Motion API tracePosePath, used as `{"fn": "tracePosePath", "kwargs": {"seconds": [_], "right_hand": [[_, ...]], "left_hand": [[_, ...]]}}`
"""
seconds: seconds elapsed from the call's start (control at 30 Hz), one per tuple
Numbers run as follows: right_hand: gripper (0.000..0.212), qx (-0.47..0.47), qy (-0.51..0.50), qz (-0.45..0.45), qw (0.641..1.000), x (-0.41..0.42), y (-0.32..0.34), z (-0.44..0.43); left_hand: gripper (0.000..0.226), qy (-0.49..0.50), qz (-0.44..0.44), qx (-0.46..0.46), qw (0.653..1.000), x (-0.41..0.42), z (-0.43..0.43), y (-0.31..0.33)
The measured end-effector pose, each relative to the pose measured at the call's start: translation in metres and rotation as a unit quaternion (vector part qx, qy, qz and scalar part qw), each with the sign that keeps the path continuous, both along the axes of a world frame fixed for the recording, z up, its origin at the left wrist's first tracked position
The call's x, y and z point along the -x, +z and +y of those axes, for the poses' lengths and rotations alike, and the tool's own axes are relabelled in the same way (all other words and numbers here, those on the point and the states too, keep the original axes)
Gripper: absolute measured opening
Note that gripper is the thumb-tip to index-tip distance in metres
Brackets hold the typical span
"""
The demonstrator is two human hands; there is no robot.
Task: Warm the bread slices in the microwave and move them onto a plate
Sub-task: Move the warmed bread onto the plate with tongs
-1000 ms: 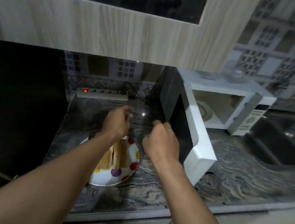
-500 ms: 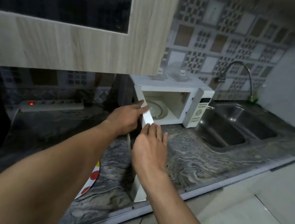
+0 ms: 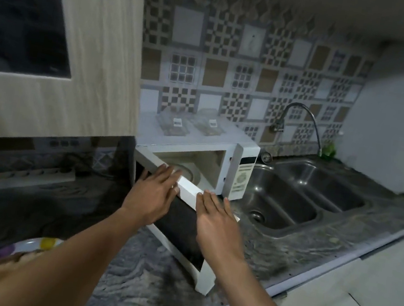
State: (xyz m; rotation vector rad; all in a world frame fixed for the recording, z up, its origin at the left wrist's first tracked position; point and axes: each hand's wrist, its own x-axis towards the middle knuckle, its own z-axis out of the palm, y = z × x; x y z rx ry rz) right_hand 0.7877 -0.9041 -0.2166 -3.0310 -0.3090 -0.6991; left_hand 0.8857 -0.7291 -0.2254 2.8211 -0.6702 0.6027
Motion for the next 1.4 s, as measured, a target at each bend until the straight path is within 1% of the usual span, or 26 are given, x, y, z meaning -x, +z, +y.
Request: {"fn": "tracePosePath", "kwargs": {"seconds": [0.1,0.2,0.3,0.43,0.5,0.63,0.77,0.87,0.97,1.0,1.07,1.1,1.2,1.3,1.4], "right_hand": [[0.077,-0.002,0.04,-0.002,0.999,-0.028,0.001,-0.038],[0.074,-0.006,0.072,-0.012,0.997,-0.06,0.002,-0.073],[0.075,-0.01,0.089,-0.016,0.996,-0.092,0.004,-0.099],[0.086,0.005,0.089,0.002,0.996,-0.131,-0.003,-0.123],[0.082,0.0,0.103,-0.011,0.995,-0.153,-0.004,-0.133],[0.069,-0.019,0.13,-0.024,0.991,-0.194,0.0,-0.146],[0.061,-0.019,0.157,-0.026,0.987,-0.225,-0.004,-0.153],[0.063,-0.014,0.169,-0.034,0.985,-0.248,-0.004,-0.156],[0.068,0.001,0.168,-0.02,0.986,-0.269,-0.001,-0.156],[0.065,0.005,0.17,-0.017,0.985,-0.275,0.0,-0.154],[0.049,0.006,0.179,-0.02,0.984,-0.287,0.001,-0.153],[0.046,0.011,0.175,-0.024,0.984,-0.292,0.001,-0.152],[0.057,0.043,0.163,0.01,0.986,-0.308,0.001,-0.156],[0.068,0.056,0.168,0.039,0.983,-0.317,0.007,-0.16],[0.064,0.061,0.189,0.057,0.978,-0.322,0.016,-0.162]], "left_hand": [[0.051,0.059,-0.006,-0.004,0.998,-0.008,-0.028,-0.003],[0.054,0.112,-0.018,-0.007,0.994,-0.024,-0.053,-0.007],[0.055,0.137,-0.017,-0.004,0.99,-0.038,-0.074,-0.012],[0.057,0.174,-0.003,-0.011,0.985,-0.052,-0.098,-0.017],[0.06,0.19,-0.008,-0.028,0.981,-0.062,-0.108,-0.017],[0.066,0.195,-0.032,-0.048,0.979,-0.084,-0.124,-0.021],[0.069,0.201,-0.035,-0.032,0.978,-0.103,-0.133,-0.028],[0.07,0.209,-0.041,-0.03,0.977,-0.119,-0.138,-0.028],[0.069,0.211,-0.038,-0.035,0.976,-0.135,-0.141,-0.023],[0.068,0.212,-0.035,-0.039,0.976,-0.141,-0.141,-0.021],[0.066,0.215,-0.036,-0.054,0.974,-0.152,-0.14,-0.014],[0.065,0.219,-0.04,-0.061,0.973,-0.157,-0.14,-0.01],[0.062,0.229,-0.033,-0.086,0.969,-0.171,-0.137,0.001],[0.066,0.233,-0.011,-0.103,0.967,-0.174,-0.133,0.007],[0.067,0.239,0.005,-0.089,0.967,-0.173,-0.135,0.012]]}}
